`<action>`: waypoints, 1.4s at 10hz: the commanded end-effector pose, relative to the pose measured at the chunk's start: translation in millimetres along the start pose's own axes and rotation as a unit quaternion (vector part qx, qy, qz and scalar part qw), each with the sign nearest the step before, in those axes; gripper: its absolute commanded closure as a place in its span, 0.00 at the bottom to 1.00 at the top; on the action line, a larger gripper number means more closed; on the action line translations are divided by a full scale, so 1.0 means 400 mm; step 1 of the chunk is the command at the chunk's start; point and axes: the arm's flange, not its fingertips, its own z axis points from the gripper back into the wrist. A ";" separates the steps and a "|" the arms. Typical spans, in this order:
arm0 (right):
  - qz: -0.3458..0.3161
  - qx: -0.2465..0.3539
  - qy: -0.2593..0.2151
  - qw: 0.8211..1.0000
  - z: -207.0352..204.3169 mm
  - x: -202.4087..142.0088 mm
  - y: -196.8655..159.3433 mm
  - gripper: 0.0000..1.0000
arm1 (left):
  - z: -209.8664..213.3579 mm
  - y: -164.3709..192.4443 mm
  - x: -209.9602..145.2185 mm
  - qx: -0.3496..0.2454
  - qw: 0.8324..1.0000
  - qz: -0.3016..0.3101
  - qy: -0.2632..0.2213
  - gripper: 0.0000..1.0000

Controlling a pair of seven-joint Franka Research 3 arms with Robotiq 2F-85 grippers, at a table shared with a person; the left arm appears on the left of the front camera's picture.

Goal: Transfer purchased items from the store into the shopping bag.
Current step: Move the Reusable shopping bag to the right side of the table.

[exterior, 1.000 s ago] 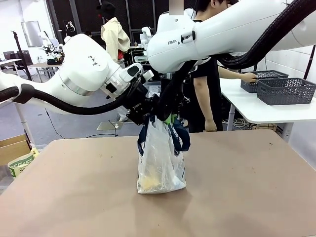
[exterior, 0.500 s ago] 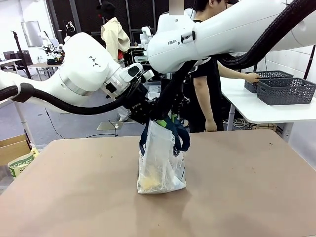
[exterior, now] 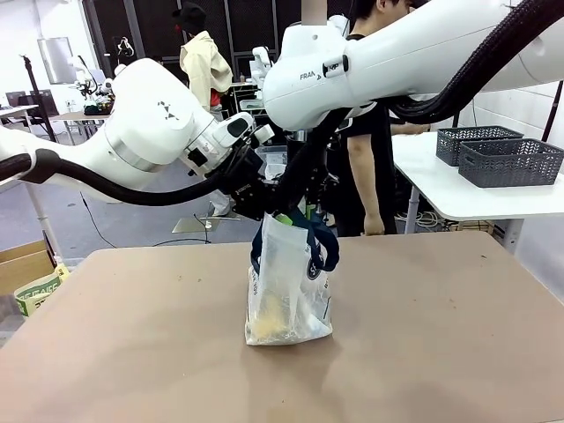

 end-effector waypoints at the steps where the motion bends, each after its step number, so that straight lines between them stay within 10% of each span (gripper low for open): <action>1: -0.006 0.025 0.005 1.000 -0.003 0.003 -0.012 1.00 | 0.010 -0.007 -0.017 0.008 1.000 -0.004 -0.009 1.00; 2: -0.003 0.037 0.004 0.999 0.000 0.004 -0.018 1.00 | 0.012 -0.004 -0.016 0.004 1.000 0.000 -0.016 1.00; 7: -0.011 0.076 -0.011 0.997 0.018 0.006 -0.089 0.01 | 0.002 -0.001 -0.001 0.000 1.000 0.000 -0.001 1.00; 14: 0.013 0.175 -0.036 0.984 0.068 0.006 -0.310 0.00 | 0.002 -0.001 -0.001 0.000 1.000 0.000 -0.001 1.00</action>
